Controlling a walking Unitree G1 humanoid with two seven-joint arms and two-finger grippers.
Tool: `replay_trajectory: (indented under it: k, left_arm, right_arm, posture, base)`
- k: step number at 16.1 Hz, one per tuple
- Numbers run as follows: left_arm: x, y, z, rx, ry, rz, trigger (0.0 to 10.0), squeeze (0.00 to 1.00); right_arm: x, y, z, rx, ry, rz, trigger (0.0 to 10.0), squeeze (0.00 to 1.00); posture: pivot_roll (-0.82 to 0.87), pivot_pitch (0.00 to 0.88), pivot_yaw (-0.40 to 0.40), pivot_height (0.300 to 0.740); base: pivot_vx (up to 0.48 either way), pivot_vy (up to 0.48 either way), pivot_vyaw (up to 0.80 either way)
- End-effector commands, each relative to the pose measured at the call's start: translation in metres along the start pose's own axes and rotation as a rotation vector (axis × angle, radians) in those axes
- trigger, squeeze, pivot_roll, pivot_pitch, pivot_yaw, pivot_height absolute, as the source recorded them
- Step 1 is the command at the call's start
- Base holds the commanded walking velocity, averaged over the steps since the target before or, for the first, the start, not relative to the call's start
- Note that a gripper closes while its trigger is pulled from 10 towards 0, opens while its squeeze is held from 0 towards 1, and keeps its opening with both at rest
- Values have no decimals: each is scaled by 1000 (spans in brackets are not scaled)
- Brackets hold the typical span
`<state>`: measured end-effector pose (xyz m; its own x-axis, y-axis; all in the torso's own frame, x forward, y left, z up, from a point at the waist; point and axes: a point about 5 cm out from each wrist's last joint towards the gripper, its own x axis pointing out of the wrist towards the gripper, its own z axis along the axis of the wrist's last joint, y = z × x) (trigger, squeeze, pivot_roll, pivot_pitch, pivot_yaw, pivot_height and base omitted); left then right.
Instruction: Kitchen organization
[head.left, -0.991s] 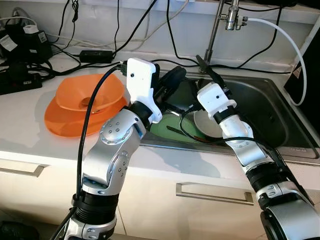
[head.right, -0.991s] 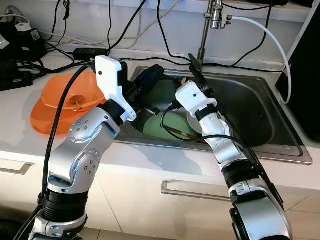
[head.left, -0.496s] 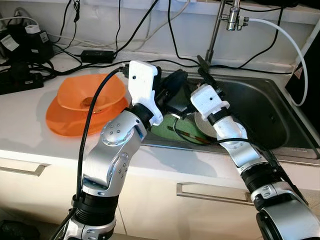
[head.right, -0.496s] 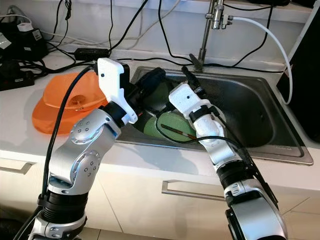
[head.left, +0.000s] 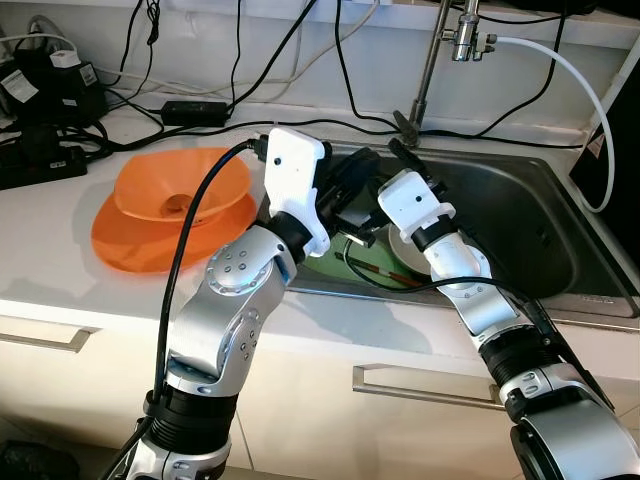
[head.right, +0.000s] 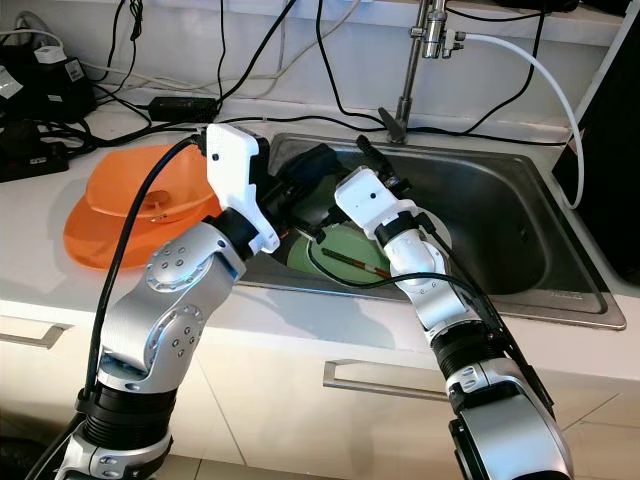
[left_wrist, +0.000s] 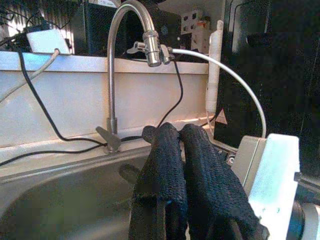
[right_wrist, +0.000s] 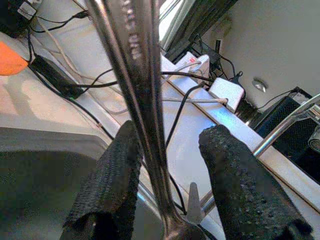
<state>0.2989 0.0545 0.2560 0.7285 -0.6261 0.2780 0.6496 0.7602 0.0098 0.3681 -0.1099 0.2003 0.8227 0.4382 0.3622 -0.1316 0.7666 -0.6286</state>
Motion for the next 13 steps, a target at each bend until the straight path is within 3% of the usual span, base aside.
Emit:
replay_trajectory:
  k: [1,13]
  left_arm:
    - [-1,-1,-3,8,14,0,10000,0]
    - [-1,4,-5,45,32,36,10000,0]
  right_arm:
    - [6,-4,10,-2,-44,-5,0,0]
    - [3,0,6,2,-22,13,0,0]
  posture:
    - [120,0,-18,740]
    - [122,0,-17,740]
  base:
    - [0,0,0]
    - [0,0,0]
